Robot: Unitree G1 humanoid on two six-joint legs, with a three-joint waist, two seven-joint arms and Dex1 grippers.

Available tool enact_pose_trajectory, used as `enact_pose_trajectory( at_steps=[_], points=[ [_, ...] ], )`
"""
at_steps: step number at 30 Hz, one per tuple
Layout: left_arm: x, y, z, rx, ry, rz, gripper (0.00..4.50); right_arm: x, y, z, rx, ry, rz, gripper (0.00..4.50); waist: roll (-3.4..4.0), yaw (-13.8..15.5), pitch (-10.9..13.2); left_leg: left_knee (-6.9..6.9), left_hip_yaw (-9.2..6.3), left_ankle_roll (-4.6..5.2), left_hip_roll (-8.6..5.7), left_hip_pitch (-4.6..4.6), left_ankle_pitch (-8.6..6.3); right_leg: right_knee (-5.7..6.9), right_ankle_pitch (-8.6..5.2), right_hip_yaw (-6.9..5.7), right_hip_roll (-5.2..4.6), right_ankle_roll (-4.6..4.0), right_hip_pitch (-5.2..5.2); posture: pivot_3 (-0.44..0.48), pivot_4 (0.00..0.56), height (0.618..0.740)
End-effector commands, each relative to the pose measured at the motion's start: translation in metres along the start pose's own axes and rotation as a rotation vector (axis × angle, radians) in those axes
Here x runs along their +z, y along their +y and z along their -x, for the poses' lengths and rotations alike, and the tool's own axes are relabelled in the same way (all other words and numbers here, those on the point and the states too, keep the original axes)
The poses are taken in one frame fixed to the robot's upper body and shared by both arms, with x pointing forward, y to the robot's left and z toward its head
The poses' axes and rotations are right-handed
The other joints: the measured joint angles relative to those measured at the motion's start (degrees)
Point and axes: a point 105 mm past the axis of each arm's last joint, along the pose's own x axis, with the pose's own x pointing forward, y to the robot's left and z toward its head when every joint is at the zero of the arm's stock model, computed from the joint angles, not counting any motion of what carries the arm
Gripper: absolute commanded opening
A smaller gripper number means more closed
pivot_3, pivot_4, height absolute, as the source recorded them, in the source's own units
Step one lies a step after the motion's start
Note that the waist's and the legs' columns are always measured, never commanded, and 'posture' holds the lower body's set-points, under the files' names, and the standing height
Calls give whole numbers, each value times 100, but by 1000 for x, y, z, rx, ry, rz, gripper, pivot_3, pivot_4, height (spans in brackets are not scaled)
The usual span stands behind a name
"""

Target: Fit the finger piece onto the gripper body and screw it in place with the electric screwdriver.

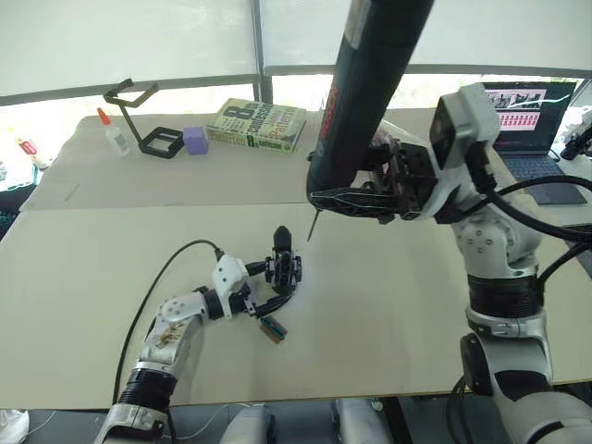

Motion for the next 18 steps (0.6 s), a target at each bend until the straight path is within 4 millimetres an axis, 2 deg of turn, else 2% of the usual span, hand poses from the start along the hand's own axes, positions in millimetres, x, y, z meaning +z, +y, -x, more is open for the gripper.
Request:
enact_pose_trajectory(
  at_steps=[1,5,9,12,14,18],
  points=[
    [3,12,36,74,-8,30,4463,16,7,18,-48,8,41,1916,0,4,1,-1,1,5,0,1,-3,-1,-1,3,-1,-1,0,0,150,740],
    [17,16,75,89,-41,-11,4463,13,14,39,-146,54,14,1916,2,30,6,-6,0,22,4,-4,-13,-25,-1,3,-2,-1,0,0,150,740],
    [28,5,113,-5,3,-74,4463,-4,36,63,-203,152,-31,1916,1,116,12,-7,-4,-5,5,-33,2,-46,0,-9,-6,-1,-16,0,150,740],
    [32,-13,130,-100,31,-128,4463,-14,48,73,-256,181,-44,1916,3,167,13,-9,-1,-4,1,-48,1,-54,0,-10,-16,0,-26,0,150,740],
    [30,-34,142,-198,49,-175,4463,-23,59,78,-262,210,-43,1916,6,176,15,-9,3,0,-5,-54,-1,-61,2,-10,-26,3,-28,0,150,740],
    [20,-49,148,-219,75,-100,4463,-30,73,69,-253,167,-75,1916,6,174,21,-9,9,6,-2,-56,-4,-71,4,-12,-25,6,-25,0,150,740]
  ],
)
